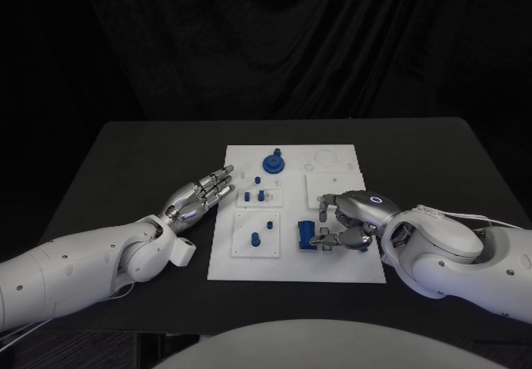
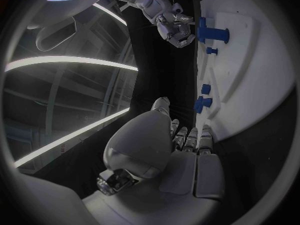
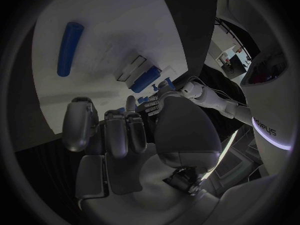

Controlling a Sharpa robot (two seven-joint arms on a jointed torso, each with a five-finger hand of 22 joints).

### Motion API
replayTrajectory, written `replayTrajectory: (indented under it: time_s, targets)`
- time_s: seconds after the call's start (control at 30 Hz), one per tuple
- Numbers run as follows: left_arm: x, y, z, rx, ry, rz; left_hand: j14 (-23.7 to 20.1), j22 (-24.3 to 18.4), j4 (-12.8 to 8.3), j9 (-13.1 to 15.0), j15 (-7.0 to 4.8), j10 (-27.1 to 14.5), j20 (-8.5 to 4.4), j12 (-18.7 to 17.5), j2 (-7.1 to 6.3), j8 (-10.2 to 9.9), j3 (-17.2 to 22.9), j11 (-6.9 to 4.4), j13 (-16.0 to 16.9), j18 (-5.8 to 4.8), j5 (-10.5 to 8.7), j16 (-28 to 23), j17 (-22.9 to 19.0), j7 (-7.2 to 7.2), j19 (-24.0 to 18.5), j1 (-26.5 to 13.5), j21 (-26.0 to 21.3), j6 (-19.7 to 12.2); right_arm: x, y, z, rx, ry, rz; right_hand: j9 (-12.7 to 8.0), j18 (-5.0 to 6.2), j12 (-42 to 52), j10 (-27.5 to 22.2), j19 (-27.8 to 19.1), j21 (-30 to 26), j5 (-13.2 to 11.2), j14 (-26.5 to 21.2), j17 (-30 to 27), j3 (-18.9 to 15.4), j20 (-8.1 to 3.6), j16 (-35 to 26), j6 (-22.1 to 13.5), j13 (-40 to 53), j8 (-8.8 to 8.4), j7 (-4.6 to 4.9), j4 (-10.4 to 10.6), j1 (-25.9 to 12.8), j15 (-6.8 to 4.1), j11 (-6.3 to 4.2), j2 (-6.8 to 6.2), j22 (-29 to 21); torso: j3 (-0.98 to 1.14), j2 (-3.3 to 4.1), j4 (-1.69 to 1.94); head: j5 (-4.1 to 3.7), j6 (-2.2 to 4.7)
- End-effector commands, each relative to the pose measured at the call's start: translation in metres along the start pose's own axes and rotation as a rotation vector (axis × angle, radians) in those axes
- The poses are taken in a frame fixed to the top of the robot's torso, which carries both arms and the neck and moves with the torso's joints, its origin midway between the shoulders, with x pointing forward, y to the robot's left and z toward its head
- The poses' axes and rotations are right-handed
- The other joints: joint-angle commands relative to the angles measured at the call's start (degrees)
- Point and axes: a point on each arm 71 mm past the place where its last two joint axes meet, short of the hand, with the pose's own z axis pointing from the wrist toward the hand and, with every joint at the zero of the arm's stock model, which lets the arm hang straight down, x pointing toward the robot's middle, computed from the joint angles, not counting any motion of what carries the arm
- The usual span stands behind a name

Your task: Assemble the parts on the task board

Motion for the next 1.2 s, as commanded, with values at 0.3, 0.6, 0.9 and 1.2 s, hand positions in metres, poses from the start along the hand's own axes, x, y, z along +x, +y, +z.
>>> replayTrajectory:
  time_s: [0.3,0.6,0.9,1.2]
  targets:
    - [0.0018,-0.0012,-0.0014,0.046,0.007,-0.01,0.0,0.0,0.3,0.0,0.31,0.1,0.33,-0.3,-0.15,0.1,0.1,0.23,-0.1,-0.75,-0.1,-0.2,-0.1,0.18,0.0,-0.2,0.1,0.0,0.006,-0.0003,0.0038,0.006,0.014,-0.031,1.2,0.09,0.1,6.1,-0.3,-0.5,-0.3,3.6,4.9,0.7,-0.63,0.0,-1.0,15.1,1.24,0.0,-0.2,1.2,-0.48,-0.59,0.04,9.6,0.02,-0.18,-0.02,-0.21,0.0]
    - [0.0029,-0.0007,-0.0012,0.045,0.01,-0.013,0.0,0.0,0.4,0.0,0.33,0.1,0.34,-0.3,-0.13,0.1,0.2,0.24,-0.1,-0.75,-0.09,-0.2,-0.1,0.19,0.0,-0.2,0.1,0.0,0.0084,0.0014,0.0067,-0.016,0.016,-0.067,2.0,0.11,0.1,6.1,-0.4,-0.7,-0.3,3.6,4.9,1.4,-0.66,-0.1,-1.4,15.1,1.98,-0.05,-0.4,3.2,-0.5,-0.62,0.71,9.6,0.01,-0.18,-0.09,-0.08,0.0]
    - [0.0031,-0.0004,-0.0013,0.043,0.011,-0.014,0.0,0.0,0.4,0.0,0.34,0.1,0.35,-0.3,-0.11,0.1,0.2,0.24,-0.1,-0.75,-0.07,-0.2,-0.1,0.2,0.0,-0.2,0.1,-0.1,0.0117,0.0025,0.0086,-0.022,0.023,-0.082,2.2,0.1,0.1,6.1,-0.4,-0.7,-0.3,3.6,4.8,1.4,-0.66,-0.1,-1.4,15.1,2.1,-0.06,-0.4,3.5,-0.5,-0.63,0.69,9.6,0.04,-0.19,-0.09,0.09,0.0]
    - [0.0025,-0.0002,-0.0018,0.041,0.01,-0.013,0.0,0.0,0.4,0.0,0.34,0.1,0.35,-0.3,-0.11,0.1,0.2,0.24,-0.1,-0.75,-0.07,-0.2,-0.1,0.2,0.0,-0.2,0.1,-0.1,0.0105,0.0024,0.0057,-0.026,0.005,-0.073,2.4,0.12,0.1,6.1,-0.4,-0.8,-0.3,3.6,4.9,1.2,-0.67,-0.1,-1.3,15.1,2.29,-0.09,-0.2,3.4,-0.52,-0.65,0.32,9.6,0.07,-0.1,-0.03,0.0,0.0]
